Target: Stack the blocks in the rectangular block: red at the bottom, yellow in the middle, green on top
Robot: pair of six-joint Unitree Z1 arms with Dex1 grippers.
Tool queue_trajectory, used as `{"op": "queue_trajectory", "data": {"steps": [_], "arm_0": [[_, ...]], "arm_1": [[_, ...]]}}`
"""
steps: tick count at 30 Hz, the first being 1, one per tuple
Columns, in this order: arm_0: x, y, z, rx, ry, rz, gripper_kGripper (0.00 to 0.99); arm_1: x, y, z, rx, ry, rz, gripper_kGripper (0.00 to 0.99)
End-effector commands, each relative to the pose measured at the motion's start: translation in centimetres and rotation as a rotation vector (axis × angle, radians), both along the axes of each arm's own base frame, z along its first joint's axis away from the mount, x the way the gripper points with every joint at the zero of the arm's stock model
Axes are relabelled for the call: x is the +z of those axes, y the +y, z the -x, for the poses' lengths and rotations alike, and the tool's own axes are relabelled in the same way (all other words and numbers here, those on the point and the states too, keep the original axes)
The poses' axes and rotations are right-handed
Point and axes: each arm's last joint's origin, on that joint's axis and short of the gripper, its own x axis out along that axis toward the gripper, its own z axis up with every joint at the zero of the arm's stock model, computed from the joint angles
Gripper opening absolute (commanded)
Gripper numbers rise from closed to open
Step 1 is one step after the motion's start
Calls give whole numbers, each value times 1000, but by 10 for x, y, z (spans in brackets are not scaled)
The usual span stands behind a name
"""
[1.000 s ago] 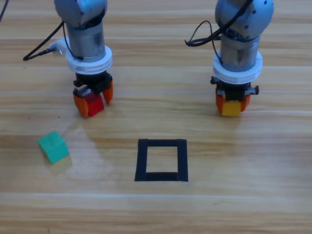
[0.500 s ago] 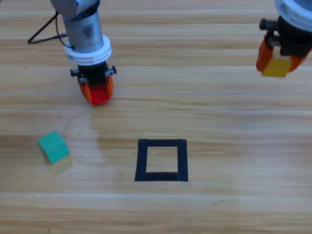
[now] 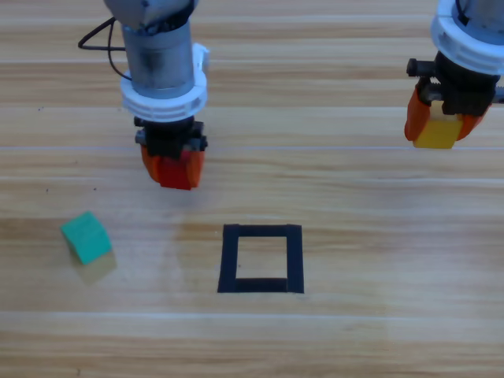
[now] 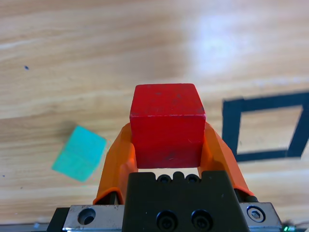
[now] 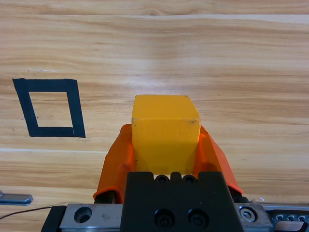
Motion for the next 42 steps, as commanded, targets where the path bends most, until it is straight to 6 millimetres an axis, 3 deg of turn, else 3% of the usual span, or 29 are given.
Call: {"op": "queue_trajectory", "data": {"steps": [1,6,11,15,26,34,42], "arm_0": [[22,-18,40,-140,14,19,0],[38,-30,61,-144,16,76,0],[37,-52,79,-105,16,72,0],[35,-61,91,26,0,44,0],[14,-97,108,244,-4,10,0],[-27,-125,104,141,25,-19,0],[-31,-129,102,99,12,-6,0]], "arm_1": [[-35,12,-1,8,90,60,0],[-40,14,-3,6,98,64,0],[-43,16,-5,6,103,69,0],[-45,16,-5,6,107,70,0],[-51,18,-8,7,119,77,0],[-54,19,-8,5,123,80,0],[-58,21,-10,2,129,84,0]]}}
